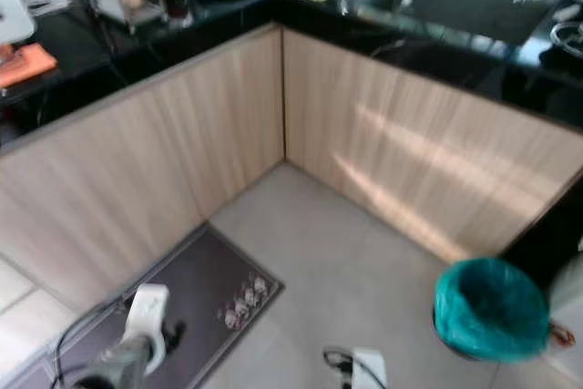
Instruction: Kitchen organization
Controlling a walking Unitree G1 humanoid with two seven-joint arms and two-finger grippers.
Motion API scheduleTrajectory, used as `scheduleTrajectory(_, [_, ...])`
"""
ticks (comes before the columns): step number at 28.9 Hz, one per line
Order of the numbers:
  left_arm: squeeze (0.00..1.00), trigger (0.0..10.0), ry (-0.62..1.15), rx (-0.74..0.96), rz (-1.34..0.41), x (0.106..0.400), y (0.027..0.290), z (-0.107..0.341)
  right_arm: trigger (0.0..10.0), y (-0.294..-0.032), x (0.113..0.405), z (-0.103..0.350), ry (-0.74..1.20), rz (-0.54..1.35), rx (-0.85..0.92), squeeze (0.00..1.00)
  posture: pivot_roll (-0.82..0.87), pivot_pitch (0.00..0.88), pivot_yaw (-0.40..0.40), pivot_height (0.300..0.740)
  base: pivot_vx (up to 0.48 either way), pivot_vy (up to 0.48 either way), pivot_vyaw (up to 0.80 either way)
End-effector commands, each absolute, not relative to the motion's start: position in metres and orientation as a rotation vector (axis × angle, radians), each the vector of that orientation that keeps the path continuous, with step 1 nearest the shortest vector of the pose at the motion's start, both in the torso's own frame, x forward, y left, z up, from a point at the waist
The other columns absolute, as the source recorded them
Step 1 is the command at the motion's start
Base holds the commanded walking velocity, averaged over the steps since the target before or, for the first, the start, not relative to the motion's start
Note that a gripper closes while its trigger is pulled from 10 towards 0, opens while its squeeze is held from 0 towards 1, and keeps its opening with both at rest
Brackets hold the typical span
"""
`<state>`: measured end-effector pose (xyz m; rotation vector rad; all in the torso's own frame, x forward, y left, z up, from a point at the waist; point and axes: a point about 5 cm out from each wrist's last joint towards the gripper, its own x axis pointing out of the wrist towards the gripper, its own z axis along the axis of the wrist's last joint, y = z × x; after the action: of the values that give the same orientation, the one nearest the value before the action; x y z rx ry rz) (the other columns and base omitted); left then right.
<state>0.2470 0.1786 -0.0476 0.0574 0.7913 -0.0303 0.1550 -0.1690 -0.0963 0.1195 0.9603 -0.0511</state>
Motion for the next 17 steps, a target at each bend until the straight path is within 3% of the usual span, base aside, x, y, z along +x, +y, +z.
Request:
scheduleTrajectory(1, [0.0,10.0,0.813,0.078,-0.02,0.2417,0.1858,-0.0507,10.0,-0.1613,0.1479,-0.0997,0.982,-0.041,0.135,0.0,-0.07,0.0,0.041,0.74,0.0,0.0,-0.77])
scheduleTrajectory(17, [0.0,10.0,0.818,0.08,-0.028,0.2404,0.1856,-0.0515,10.0,-0.1614,0.1475,-0.0998,0.983,-0.039,0.135,0.0,-0.07,0.0,0.04,0.74,0.0,0.0,-0.77])
